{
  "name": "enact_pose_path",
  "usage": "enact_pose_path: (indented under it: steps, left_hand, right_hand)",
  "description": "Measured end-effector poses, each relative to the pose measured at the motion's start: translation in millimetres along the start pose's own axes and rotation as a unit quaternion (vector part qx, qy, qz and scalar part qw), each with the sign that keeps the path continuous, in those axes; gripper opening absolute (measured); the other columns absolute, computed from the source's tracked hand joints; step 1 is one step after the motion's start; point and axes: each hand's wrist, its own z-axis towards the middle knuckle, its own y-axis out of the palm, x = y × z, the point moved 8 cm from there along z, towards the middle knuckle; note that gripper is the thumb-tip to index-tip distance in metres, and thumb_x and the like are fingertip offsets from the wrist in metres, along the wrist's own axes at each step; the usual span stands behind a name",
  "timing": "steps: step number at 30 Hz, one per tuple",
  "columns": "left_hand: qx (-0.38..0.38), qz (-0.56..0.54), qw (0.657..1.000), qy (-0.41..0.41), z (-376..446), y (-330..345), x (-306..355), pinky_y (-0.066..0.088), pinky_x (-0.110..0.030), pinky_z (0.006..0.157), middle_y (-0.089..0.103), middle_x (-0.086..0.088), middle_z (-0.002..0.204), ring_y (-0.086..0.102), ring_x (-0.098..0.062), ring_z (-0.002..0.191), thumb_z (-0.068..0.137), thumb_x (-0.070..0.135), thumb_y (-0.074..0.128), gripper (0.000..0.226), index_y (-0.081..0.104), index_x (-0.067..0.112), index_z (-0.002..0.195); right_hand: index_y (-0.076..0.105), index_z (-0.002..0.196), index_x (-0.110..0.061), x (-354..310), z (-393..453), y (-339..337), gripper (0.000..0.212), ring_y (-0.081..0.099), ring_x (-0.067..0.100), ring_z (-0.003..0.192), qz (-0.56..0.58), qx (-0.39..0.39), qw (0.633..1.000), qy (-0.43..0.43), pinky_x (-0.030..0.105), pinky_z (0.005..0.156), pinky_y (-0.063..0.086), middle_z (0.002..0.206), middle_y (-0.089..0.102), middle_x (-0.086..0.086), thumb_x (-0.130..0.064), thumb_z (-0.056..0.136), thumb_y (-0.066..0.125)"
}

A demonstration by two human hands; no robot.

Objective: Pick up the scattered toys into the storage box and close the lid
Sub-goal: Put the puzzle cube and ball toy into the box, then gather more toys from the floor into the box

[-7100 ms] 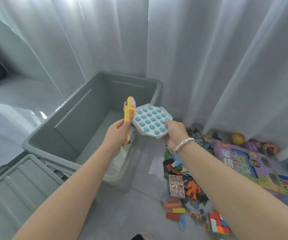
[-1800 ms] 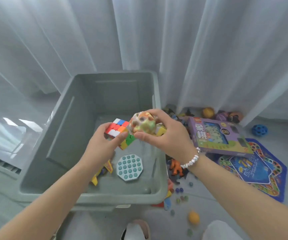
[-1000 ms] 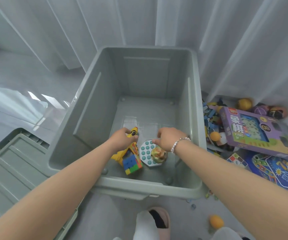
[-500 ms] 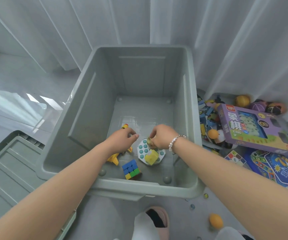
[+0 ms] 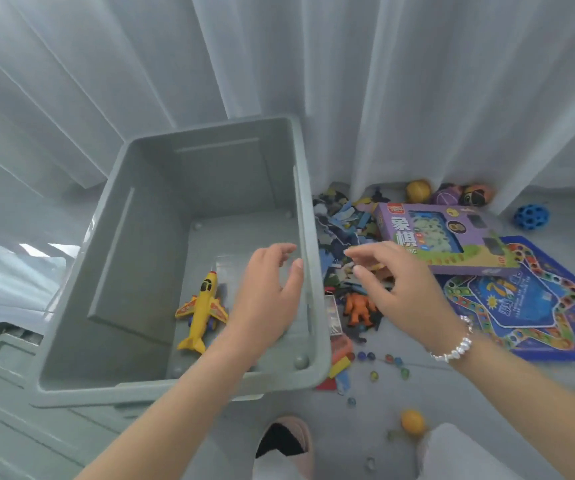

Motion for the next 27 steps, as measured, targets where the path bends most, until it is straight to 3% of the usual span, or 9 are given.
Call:
enact_pose_path:
  steps: [3, 5, 8, 10, 13, 18, 22, 24, 27]
  left_hand:
    - [0.027, 0.078, 0.993, 0.082, -12, 41, 43, 0.026, -0.028, 0.102, 0.050, 0.005, 0.120, 0.040, -0.011, 0.118, 0.089, 0.047, 0.030, 0.048, 0.054, 0.022, 0.123]
    - [0.035, 0.128, 0.983, 0.130, -22, 73, 67, 0.017, -0.030, 0.103, 0.048, 0.003, 0.125, 0.036, -0.015, 0.124, 0.086, 0.046, 0.029, 0.051, 0.057, 0.020, 0.120]
    - [-0.008, 0.124, 0.977, 0.171, -36, 124, 77, 0.018, -0.026, 0.101, 0.049, -0.001, 0.126, 0.038, -0.018, 0.124, 0.090, 0.038, 0.035, 0.043, 0.058, 0.016, 0.119]
    - [-0.073, 0.101, 0.982, 0.139, -42, 160, 56, 0.023, -0.026, 0.101, 0.049, -0.002, 0.125, 0.039, -0.018, 0.121, 0.094, 0.031, 0.040, 0.036, 0.057, 0.014, 0.121]
    - [-0.151, 0.078, 0.984, 0.057, -49, 203, 4, 0.041, -0.037, 0.098, 0.047, -0.003, 0.124, 0.047, -0.019, 0.114, 0.095, 0.023, 0.048, 0.031, 0.055, 0.014, 0.124]
    - [-0.219, 0.060, 0.972, -0.056, -70, 242, -68, 0.045, -0.032, 0.086, 0.048, -0.011, 0.124, 0.060, -0.025, 0.092, 0.092, 0.018, 0.055, 0.027, 0.059, 0.010, 0.117]
    - [-0.183, 0.103, 0.977, -0.041, -80, 246, -91, 0.033, -0.032, 0.101, 0.047, -0.013, 0.128, 0.042, -0.028, 0.120, 0.090, 0.021, 0.058, 0.032, 0.058, 0.007, 0.119]
    - [-0.154, 0.110, 0.981, -0.048, -79, 242, -96, 0.027, -0.030, 0.104, 0.048, -0.013, 0.128, 0.037, -0.028, 0.125, 0.089, 0.021, 0.060, 0.034, 0.057, 0.007, 0.121]
    - [-0.110, 0.106, 0.987, -0.057, -76, 236, -106, 0.025, -0.027, 0.105, 0.046, -0.007, 0.135, 0.037, -0.025, 0.128, 0.087, 0.020, 0.062, 0.038, 0.056, 0.011, 0.123]
  right_hand:
    - [0.062, 0.112, -0.023, 46, -30, -18, 0.023, 0.054, -0.002, 0.092, -0.012, 0.028, 0.999, 0.037, 0.009, 0.080, 0.042, 0.098, 0.055, -0.020, -0.025, 0.090, 0.055]
    - [0.062, 0.112, -0.023, 77, -51, -23, 0.025, 0.056, 0.003, 0.091, -0.019, 0.028, 0.997, 0.066, 0.019, 0.078, 0.047, 0.097, 0.057, -0.015, -0.030, 0.089, 0.055]
    - [0.062, 0.111, -0.022, 122, -80, -17, 0.024, 0.056, 0.007, 0.090, -0.030, 0.003, 0.993, 0.117, 0.027, 0.075, 0.051, 0.098, 0.059, -0.008, -0.028, 0.088, 0.058]
    - [0.062, 0.113, -0.023, 151, -98, -3, 0.025, 0.055, 0.008, 0.091, -0.054, -0.039, 0.986, 0.153, 0.028, 0.079, 0.051, 0.101, 0.059, -0.007, -0.027, 0.088, 0.059]
    - [0.061, 0.116, -0.027, 188, -124, 27, 0.030, 0.055, 0.012, 0.097, -0.100, -0.130, 0.967, 0.196, 0.027, 0.084, 0.046, 0.106, 0.059, -0.003, -0.034, 0.087, 0.059]
    - [0.052, 0.126, -0.032, 226, -166, 72, 0.048, 0.045, 0.021, 0.116, -0.192, -0.284, 0.906, 0.251, 0.028, 0.094, 0.039, 0.121, 0.049, 0.001, -0.044, 0.080, 0.063]
    - [0.051, 0.127, -0.029, 240, -179, 81, 0.051, 0.047, 0.024, 0.114, -0.193, -0.295, 0.893, 0.281, 0.029, 0.090, 0.042, 0.121, 0.046, 0.003, -0.037, 0.079, 0.066]
    - [0.053, 0.123, -0.024, 244, -179, 86, 0.045, 0.052, 0.026, 0.110, -0.177, -0.291, 0.895, 0.289, 0.029, 0.087, 0.043, 0.119, 0.047, 0.005, -0.031, 0.081, 0.066]
    - [0.053, 0.113, -0.014, 246, -168, 81, 0.038, 0.055, 0.027, 0.103, -0.121, -0.211, 0.916, 0.318, 0.030, 0.081, 0.042, 0.116, 0.052, 0.008, -0.026, 0.080, 0.067]
